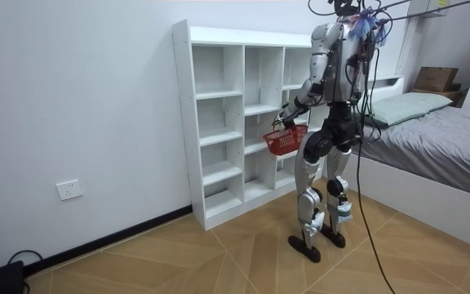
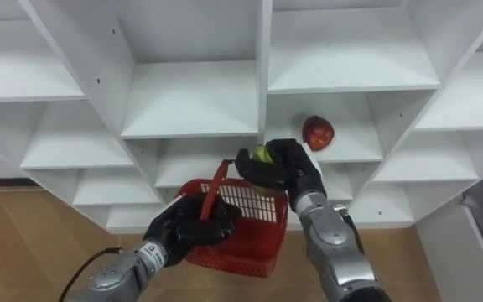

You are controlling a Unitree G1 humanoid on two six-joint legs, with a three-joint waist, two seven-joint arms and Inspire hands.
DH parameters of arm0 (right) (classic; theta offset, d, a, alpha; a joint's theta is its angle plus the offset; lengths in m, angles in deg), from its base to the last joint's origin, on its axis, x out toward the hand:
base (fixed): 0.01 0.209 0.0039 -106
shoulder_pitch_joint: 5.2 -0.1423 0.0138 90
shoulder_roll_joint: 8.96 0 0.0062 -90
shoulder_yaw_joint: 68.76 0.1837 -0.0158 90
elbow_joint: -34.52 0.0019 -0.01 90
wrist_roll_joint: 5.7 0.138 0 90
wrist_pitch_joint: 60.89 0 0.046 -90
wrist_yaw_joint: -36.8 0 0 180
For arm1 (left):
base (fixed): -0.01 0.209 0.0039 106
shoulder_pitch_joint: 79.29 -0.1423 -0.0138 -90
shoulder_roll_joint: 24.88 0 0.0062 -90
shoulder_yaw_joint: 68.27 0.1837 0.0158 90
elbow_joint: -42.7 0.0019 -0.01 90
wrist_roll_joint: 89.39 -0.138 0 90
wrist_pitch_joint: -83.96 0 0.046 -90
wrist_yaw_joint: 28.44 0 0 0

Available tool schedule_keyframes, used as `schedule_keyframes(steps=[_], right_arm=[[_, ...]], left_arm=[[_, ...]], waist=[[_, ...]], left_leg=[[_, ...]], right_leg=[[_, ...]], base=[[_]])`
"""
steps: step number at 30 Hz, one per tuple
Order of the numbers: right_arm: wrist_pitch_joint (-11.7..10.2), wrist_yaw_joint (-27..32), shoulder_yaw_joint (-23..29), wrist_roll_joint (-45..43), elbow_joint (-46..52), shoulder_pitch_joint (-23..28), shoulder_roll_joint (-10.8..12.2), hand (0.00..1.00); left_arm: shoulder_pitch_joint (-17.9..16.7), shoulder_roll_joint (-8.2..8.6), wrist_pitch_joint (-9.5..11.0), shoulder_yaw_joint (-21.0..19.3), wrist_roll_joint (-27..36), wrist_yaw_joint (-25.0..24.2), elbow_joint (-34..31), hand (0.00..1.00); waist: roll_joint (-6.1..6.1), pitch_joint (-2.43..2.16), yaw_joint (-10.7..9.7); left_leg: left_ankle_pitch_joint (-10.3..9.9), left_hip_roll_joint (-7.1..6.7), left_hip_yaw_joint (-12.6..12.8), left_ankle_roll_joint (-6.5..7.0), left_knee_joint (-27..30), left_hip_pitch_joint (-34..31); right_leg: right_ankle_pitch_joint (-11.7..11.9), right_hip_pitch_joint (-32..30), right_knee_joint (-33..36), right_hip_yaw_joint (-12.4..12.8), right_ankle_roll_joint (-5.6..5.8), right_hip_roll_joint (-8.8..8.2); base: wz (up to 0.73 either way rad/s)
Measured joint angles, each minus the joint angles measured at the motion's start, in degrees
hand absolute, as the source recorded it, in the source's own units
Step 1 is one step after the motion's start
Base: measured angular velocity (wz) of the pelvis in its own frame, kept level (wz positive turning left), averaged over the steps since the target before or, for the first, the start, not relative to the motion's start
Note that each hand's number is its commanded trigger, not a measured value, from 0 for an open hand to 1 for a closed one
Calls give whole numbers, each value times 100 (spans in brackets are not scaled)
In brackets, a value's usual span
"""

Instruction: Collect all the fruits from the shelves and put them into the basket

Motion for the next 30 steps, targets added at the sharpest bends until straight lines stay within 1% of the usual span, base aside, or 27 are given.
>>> schedule_keyframes(steps=[3,7,11,12,14,17,18,19,20,26,30], right_arm=[[0,1,-4,-6,-55,-1,51,100],[0,-4,-78,-17,-139,-1,57,100],[0,-8,-152,-30,-214,-1,59,100],[0,-9,-153,-28,-241,-4,61,100],[0,-18,-157,-30,-309,-4,70,100],[98,-33,-157,-31,-339,-4,69,100],[117,-59,-157,-31,-339,-4,68,81],[118,-67,-158,-31,-338,-3,69,20],[118,-73,-158,-33,-338,-4,70,0],[119,-72,-160,-37,-374,-3,68,0],[120,-67,-163,-36,-383,-3,71,0]], left_arm=[[4,6,0,5,0,0,0,100],[35,16,0,18,2,0,0,100],[64,22,0,72,1,0,0,100],[93,21,0,96,1,0,0,100],[128,23,-1,99,-1,0,1,100],[188,22,-1,100,-2,0,1,100],[209,23,-1,102,-2,0,1,100],[218,23,-1,102,-2,0,1,100],[229,22,-1,102,-1,-1,1,100],[231,17,-1,101,-1,-48,1,100],[230,10,-43,112,-5,-91,7,100]], waist=[[-7,11,9],[-22,22,15],[-47,57,13],[-48,78,16],[-47,81,16],[-45,81,16],[-44,81,16],[-44,81,16],[-42,80,16],[-40,78,16],[-39,77,15]], left_leg=[[0,0,18,0,-31,-3],[0,0,55,0,-47,-30],[-1,0,58,1,-55,-46],[-1,0,56,1,-56,-50],[-2,0,54,1,-56,-60],[-2,0,57,1,-58,-64],[-2,0,58,1,-58,-64],[-2,0,58,1,-58,-64],[-2,0,59,1,-59,-63],[-2,0,59,0,-61,-57],[-2,1,58,1,-61,-50]], right_leg=[[-1,-25,-3,4,0,-2],[-3,-68,-2,11,1,-7],[-3,-89,-3,13,2,-7],[-3,-91,-3,11,2,-7],[-3,-101,-5,10,2,-7],[-3,-106,-5,11,2,-6],[-4,-107,-5,11,2,-6],[-4,-107,-5,12,2,-6],[-4,-107,-5,12,2,-5],[-3,-102,-5,8,2,-3],[-2,-92,-4,2,1,-3]], base=[[-3],[-1],[0],[0],[0],[0],[0],[0],[0],[0],[0]])
